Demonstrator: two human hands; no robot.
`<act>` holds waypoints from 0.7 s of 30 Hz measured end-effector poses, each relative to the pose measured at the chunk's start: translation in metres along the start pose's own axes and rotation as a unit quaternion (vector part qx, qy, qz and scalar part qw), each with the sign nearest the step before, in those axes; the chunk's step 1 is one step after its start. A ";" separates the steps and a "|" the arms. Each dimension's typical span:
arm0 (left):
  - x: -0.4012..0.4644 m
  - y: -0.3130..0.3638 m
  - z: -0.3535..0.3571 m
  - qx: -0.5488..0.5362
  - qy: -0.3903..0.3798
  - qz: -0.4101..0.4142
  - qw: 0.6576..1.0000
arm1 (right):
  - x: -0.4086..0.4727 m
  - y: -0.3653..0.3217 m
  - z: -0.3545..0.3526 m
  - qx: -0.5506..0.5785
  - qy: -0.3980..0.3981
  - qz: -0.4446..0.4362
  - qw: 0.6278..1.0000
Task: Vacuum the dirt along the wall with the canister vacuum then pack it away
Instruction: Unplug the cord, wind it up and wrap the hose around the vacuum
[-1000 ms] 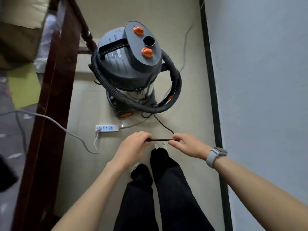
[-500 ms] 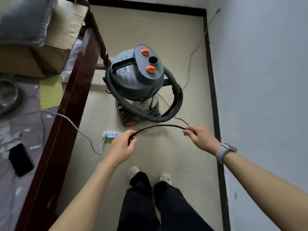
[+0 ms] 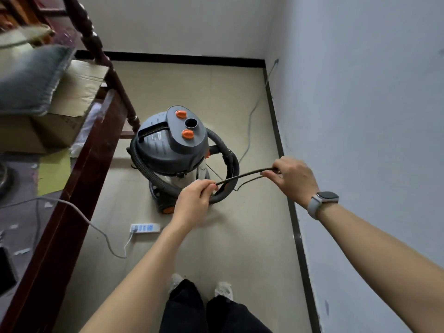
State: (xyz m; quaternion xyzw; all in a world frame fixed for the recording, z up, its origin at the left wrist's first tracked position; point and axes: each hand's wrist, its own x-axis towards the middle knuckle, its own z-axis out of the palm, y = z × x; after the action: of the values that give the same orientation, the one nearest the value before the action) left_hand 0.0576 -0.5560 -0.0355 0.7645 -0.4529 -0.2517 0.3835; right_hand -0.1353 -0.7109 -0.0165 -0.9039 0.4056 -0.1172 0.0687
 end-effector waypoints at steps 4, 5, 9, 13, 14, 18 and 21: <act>0.023 0.036 -0.007 0.011 0.034 0.054 0.998 | 0.020 0.022 -0.023 -0.024 0.022 0.061 0.998; 0.027 0.045 -0.008 0.011 0.045 0.066 0.997 | 0.025 0.028 -0.029 -0.005 0.039 0.081 0.996; 0.045 0.059 -0.013 0.001 0.062 0.072 0.995 | 0.044 0.045 -0.039 0.087 0.040 0.226 0.969; 0.059 0.054 -0.015 0.026 0.043 0.070 0.996 | 0.064 0.039 -0.027 0.322 -0.009 0.391 0.862; 0.063 0.052 -0.016 0.030 0.048 0.070 0.996 | 0.071 0.035 -0.024 0.397 -0.014 0.421 0.815; 0.085 0.036 -0.023 0.036 0.070 0.070 0.994 | 0.103 0.035 -0.021 0.731 0.056 0.470 0.492; 0.112 0.020 -0.031 0.039 0.035 0.068 0.996 | 0.141 0.042 -0.021 0.814 0.119 0.460 0.334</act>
State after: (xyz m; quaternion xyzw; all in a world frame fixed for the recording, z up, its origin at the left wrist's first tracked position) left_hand 0.1224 -0.6494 -0.0055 0.7549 -0.4995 -0.1803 0.3849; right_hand -0.0807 -0.8448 0.0159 -0.0456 0.4644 -0.4456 0.7640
